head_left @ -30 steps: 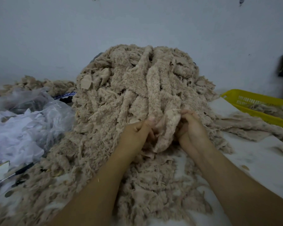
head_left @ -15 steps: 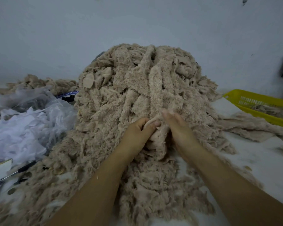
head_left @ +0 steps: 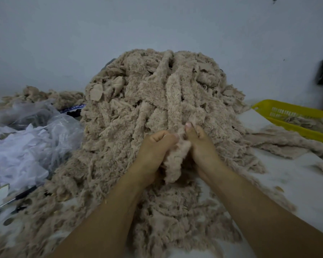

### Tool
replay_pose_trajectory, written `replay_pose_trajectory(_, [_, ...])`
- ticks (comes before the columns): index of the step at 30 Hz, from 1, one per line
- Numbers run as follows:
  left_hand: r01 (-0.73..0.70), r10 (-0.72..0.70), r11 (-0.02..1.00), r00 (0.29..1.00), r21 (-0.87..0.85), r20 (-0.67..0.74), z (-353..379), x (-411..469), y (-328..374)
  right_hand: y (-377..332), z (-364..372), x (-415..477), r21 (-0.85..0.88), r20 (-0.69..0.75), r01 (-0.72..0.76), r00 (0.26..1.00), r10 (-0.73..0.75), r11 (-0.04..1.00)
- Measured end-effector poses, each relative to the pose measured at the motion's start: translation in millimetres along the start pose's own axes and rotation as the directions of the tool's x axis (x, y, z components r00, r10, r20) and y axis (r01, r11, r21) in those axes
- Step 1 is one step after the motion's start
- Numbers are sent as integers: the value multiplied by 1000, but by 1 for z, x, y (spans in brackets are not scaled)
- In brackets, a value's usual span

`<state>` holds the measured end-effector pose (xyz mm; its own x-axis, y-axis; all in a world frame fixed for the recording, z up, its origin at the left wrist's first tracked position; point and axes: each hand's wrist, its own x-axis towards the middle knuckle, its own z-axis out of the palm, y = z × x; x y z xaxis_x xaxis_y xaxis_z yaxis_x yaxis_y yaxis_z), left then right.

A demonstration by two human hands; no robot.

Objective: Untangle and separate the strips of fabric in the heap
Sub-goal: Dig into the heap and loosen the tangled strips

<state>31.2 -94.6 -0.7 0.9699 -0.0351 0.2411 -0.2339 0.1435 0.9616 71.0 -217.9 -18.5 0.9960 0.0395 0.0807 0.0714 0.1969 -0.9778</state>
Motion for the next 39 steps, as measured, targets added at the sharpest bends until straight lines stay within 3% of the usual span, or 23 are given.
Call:
replay_pose_trajectory(5, [214, -191, 938, 976, -273, 108, 0, -1, 3, 5, 6, 2, -46, -34, 37, 999, -38, 998])
replay_pose_trajectory(9, [406, -312, 858, 898, -315, 309, -14, -11, 11, 6, -7, 8, -57, -139, 34, 989, -42, 998])
replay_pose_trajectory(11, [412, -316, 869, 888, -274, 334, -20, -11, 15, 2, -29, 18, -4, -262, 37, 964, -37, 999])
replay_pose_trajectory(13, [351, -298, 907, 926, -234, 234, -20, -8, 11, 2, -36, 20, -39, -255, 28, 966, -37, 999])
replay_pose_trajectory(16, [231, -243, 923, 970, -307, -3, -14, 5, -1, 10, -15, 6, -337, -64, 45, 995, -70, 941])
replay_pose_trajectory(19, [57, -142, 896, 976, -440, -162, -22, 12, -6, 12, -6, -2, -400, 52, 145, 989, -135, 905])
replay_pose_trajectory(22, [-5, -102, 892, 972, -452, -213, -31, 14, -2, 2, -9, -10, -400, 49, 255, 965, -257, 880])
replay_pose_trajectory(24, [-16, -83, 919, 969, -394, -233, -28, 16, -1, 0, -5, -19, -459, 136, 355, 934, -331, 814])
replay_pose_trajectory(28, [-2, -78, 953, 964, -302, -254, -21, 15, -5, 6, 10, -24, -589, 316, 464, 886, -340, 661])
replay_pose_trajectory(31, [-13, -51, 972, 962, -235, -268, -19, 13, -5, 5, 6, -21, -519, 285, 410, 910, -301, 750])
replay_pose_trajectory(34, [-49, -68, 965, 902, -257, -427, -28, 15, 2, 2, -6, -13, -466, 158, 244, 969, -191, 850])
replay_pose_trajectory(36, [-32, -150, 945, 842, -326, -519, -38, 19, 6, 4, -15, -5, -435, 38, 208, 976, -213, 876])
replay_pose_trajectory(39, [6, -313, 856, 803, -518, -508, -49, 22, 6, 1, -21, -1, -335, -98, 186, 968, -230, 924])
